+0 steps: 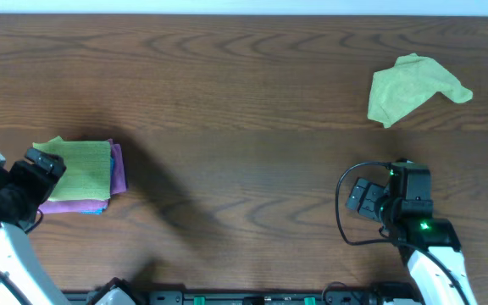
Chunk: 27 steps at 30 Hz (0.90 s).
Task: Fold the cloth
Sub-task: 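Open the left gripper and release the green cloth on the towel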
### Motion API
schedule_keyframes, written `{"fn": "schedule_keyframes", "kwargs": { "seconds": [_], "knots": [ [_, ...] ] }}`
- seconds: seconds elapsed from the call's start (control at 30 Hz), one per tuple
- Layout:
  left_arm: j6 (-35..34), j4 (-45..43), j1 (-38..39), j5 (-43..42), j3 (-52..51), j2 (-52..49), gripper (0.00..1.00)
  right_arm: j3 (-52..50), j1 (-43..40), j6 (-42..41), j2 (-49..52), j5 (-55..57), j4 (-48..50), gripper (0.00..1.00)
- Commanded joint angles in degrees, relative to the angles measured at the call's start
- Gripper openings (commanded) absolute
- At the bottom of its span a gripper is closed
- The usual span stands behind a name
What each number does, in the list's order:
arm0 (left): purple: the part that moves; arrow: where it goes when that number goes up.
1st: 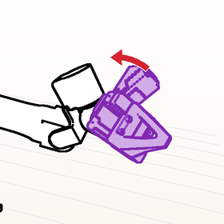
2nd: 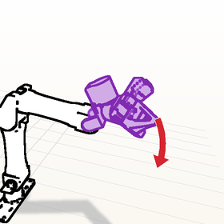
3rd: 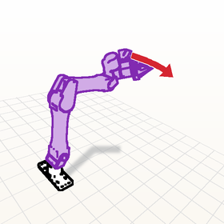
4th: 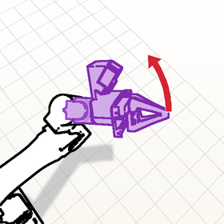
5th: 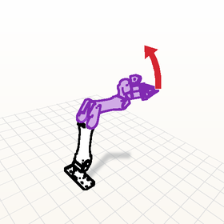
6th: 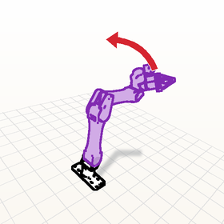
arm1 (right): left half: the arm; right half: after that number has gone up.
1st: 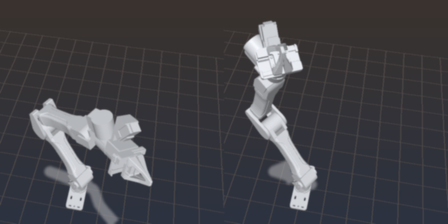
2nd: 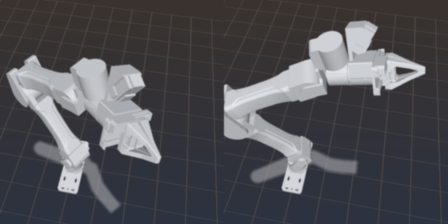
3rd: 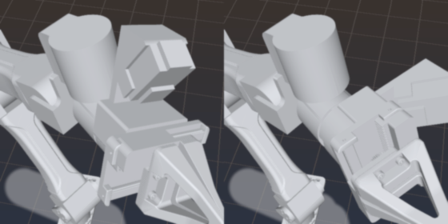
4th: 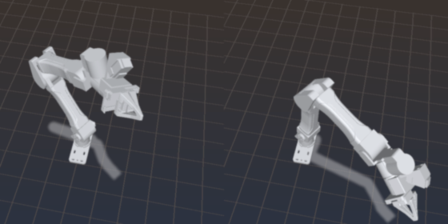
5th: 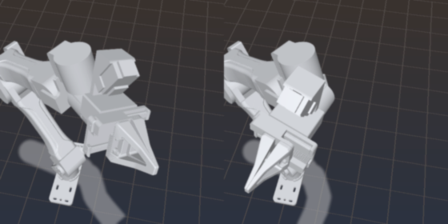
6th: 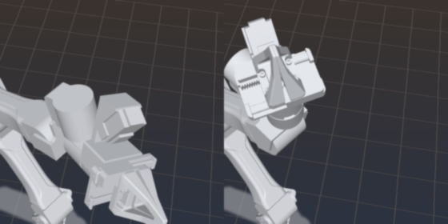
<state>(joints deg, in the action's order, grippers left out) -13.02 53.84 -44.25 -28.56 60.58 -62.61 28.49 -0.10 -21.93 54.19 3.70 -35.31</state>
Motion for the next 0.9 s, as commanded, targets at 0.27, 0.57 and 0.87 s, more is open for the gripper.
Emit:
{"fn": "schedule_keyframes", "kwargs": {
  "seconds": [0.27,0.57,0.87],
  "knots": [
    [0.0,2.6,2.8,-13.6,0.3,7.8,0.95,-0.2,-0.3,-0.3,-0.5,0.8,-0.1,0.99],
    [-3.3,10.1,3.4,-14.9,0.3,8.4,0.95,-0.2,-0.3,-0.3,-0.5,0.8,-0.1,0.99],
    [7.6,10.6,3.6,-14.4,0.2,8.5,0.95,-0.2,-0.3,-0.3,-0.5,0.8,-0.1,0.99]
  ]
}}
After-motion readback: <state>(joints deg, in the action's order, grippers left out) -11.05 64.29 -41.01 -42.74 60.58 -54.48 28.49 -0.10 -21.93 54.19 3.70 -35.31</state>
